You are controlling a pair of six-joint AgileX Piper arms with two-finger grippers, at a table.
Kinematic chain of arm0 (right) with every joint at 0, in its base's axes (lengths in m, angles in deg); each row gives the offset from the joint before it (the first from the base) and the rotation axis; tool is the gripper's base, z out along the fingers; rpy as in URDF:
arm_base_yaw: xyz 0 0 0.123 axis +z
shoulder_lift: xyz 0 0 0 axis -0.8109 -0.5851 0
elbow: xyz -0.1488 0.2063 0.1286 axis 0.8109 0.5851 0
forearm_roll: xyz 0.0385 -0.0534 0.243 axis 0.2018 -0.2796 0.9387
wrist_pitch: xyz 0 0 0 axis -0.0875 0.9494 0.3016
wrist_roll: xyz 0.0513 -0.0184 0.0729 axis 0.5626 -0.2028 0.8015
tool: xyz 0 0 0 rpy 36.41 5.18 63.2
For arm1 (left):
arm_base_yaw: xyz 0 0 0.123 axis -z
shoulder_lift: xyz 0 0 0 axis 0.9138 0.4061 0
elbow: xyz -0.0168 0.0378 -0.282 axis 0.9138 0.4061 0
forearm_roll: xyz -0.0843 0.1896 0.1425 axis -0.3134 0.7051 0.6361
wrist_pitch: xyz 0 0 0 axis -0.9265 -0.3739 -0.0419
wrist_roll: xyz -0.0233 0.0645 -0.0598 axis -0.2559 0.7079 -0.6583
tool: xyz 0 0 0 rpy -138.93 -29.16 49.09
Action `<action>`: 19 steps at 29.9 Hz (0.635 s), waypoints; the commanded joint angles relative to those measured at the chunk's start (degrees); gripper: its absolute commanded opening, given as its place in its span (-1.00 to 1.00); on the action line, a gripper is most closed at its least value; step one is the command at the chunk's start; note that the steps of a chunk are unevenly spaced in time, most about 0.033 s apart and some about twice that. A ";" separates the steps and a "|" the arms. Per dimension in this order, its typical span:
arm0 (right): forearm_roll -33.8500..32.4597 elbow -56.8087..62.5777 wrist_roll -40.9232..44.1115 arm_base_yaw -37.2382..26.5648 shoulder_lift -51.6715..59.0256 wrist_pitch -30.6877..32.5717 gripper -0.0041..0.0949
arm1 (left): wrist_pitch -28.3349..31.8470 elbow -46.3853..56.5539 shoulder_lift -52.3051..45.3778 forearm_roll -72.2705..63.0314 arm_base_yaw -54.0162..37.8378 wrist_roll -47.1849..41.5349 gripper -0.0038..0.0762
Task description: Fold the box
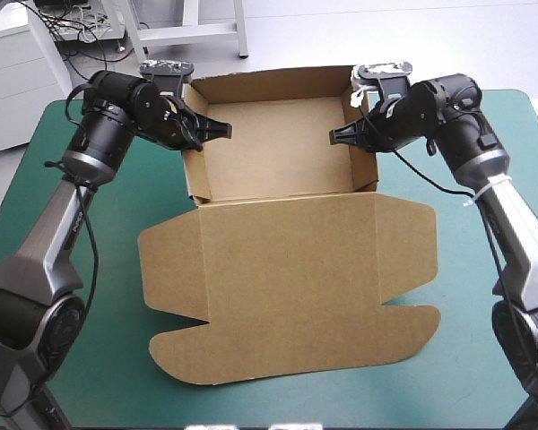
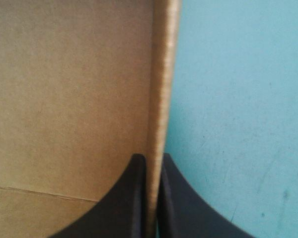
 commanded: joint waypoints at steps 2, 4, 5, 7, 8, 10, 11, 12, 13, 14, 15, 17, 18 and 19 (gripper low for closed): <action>1.20 -1.66 -2.22 0.21 -1.43 0.25 -0.95 | 2.91 -1.65 0.47 -6.11 0.67 3.52 -0.98; 1.20 -1.66 -3.17 0.21 -3.04 1.38 -0.95 | 3.05 -1.65 2.44 -6.21 0.67 3.52 -0.98; 1.20 -1.66 -3.29 0.21 -3.99 2.22 -0.95 | 3.05 -1.65 3.50 -6.21 0.67 3.52 -0.98; 1.20 -1.66 -3.29 0.21 -5.77 3.44 -0.95 | 2.83 -1.65 5.59 -6.88 0.67 3.52 -0.98; 1.20 -1.66 -3.29 0.21 -6.72 4.10 -0.95 | 2.68 -1.65 6.66 -7.69 0.67 3.52 -0.98; 1.20 -1.66 -3.43 0.21 -8.52 5.09 -0.95 | 2.66 -1.65 8.79 -9.34 0.67 3.64 -0.98; 1.32 -1.66 -3.43 0.21 -9.32 5.38 -0.95 | 2.57 -1.65 9.34 -10.02 0.67 3.96 -0.98; 1.64 -1.66 -3.56 0.21 -10.02 5.80 -0.95 | 2.57 -1.65 10.27 -10.60 0.67 4.46 -0.98; 1.89 -1.66 -3.56 0.21 -10.69 5.94 -0.95 | 2.57 -1.65 11.12 -10.91 0.67 5.00 -0.98; 1.89 -1.66 -3.56 0.21 -11.13 5.94 -0.95 | 2.57 -1.65 11.94 -10.91 0.67 5.12 -0.98; 2.01 -1.66 -3.56 0.21 -11.62 5.94 -0.95 | 2.46 -1.65 12.68 -10.96 0.67 5.12 -0.98; 2.01 -1.66 -3.71 0.21 -12.25 5.94 -0.95 | 2.21 -1.65 13.87 -10.96 0.67 5.21 -0.98; 2.01 -1.66 -3.71 0.21 -12.52 5.94 -0.95 | 2.19 -1.65 14.42 -10.96 0.67 5.21 -0.98; 2.01 -1.66 -3.71 0.21 -12.80 5.75 -0.95 | 2.19 -1.65 14.87 -10.96 0.67 5.21 -0.98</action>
